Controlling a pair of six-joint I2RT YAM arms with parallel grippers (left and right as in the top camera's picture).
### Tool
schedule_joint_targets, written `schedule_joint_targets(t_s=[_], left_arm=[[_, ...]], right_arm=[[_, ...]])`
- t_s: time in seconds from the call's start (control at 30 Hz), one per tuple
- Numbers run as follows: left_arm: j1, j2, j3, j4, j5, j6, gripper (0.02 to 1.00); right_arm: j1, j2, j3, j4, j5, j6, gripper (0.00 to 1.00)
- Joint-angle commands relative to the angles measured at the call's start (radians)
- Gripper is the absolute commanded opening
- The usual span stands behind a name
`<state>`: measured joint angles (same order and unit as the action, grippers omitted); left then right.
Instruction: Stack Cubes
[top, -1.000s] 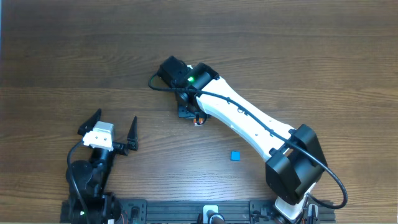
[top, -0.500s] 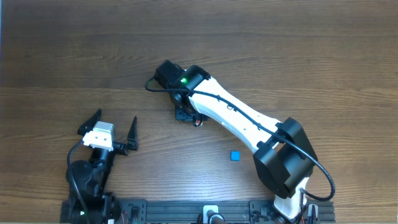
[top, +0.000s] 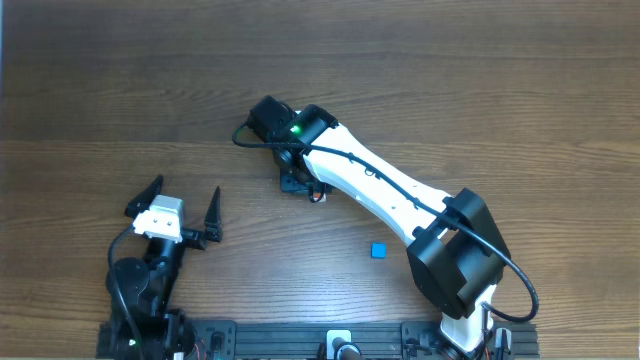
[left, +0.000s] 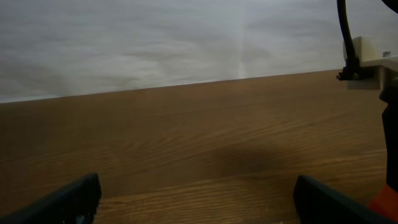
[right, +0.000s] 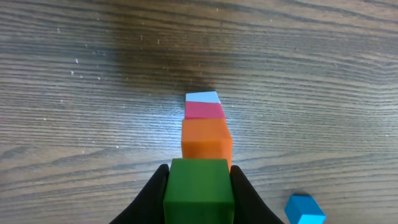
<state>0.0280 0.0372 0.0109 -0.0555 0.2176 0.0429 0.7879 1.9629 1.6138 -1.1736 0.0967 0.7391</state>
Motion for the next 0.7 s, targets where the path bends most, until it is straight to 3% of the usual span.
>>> schedule_joint_targets(t_s=[0.03, 0.7], left_arm=[[-0.005, -0.005, -0.005, 0.000, 0.010, 0.018, 1.000], [-0.005, -0.005, -0.005, 0.000, 0.010, 0.018, 1.000]], right_arm=[[-0.006, 0.019, 0.008, 0.007, 0.014, 0.015, 0.016], [-0.017, 0.019, -0.016, 0.015, 0.029, 0.016, 0.031]])
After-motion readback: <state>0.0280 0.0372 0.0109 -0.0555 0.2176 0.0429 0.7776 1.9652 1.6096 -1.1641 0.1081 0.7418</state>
